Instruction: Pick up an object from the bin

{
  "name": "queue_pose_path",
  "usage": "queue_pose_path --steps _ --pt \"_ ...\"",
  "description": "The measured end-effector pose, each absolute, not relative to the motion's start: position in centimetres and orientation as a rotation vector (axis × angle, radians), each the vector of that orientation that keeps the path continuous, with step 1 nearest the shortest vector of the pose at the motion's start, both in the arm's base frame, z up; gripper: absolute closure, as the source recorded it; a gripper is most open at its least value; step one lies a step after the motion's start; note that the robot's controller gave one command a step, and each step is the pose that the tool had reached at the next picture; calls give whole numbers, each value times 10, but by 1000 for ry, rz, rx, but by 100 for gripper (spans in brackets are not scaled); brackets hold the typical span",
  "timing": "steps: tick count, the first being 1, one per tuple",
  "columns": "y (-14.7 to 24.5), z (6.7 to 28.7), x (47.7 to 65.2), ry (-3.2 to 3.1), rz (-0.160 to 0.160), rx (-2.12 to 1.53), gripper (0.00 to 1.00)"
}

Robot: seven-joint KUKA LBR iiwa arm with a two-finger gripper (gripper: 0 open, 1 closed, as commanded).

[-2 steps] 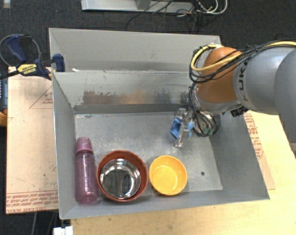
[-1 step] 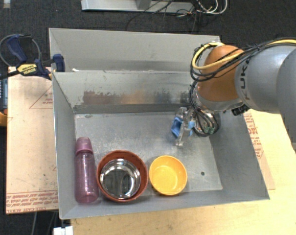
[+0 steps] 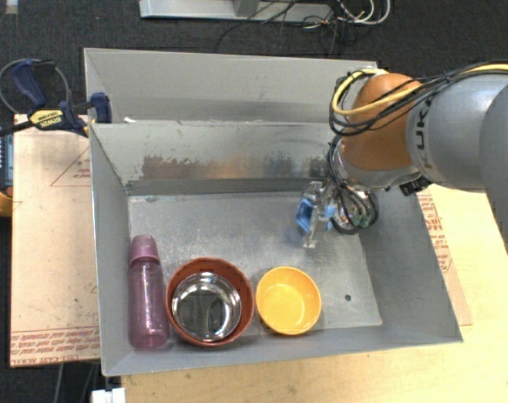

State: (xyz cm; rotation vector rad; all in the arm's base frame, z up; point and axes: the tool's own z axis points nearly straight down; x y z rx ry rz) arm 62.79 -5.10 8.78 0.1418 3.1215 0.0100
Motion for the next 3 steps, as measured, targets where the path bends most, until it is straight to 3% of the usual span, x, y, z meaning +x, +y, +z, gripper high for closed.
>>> queue_pose_path --steps 2,3 --pt "-51 105 628 3119 10 142 100" --pt "-51 138 627 3123 12 142 100"
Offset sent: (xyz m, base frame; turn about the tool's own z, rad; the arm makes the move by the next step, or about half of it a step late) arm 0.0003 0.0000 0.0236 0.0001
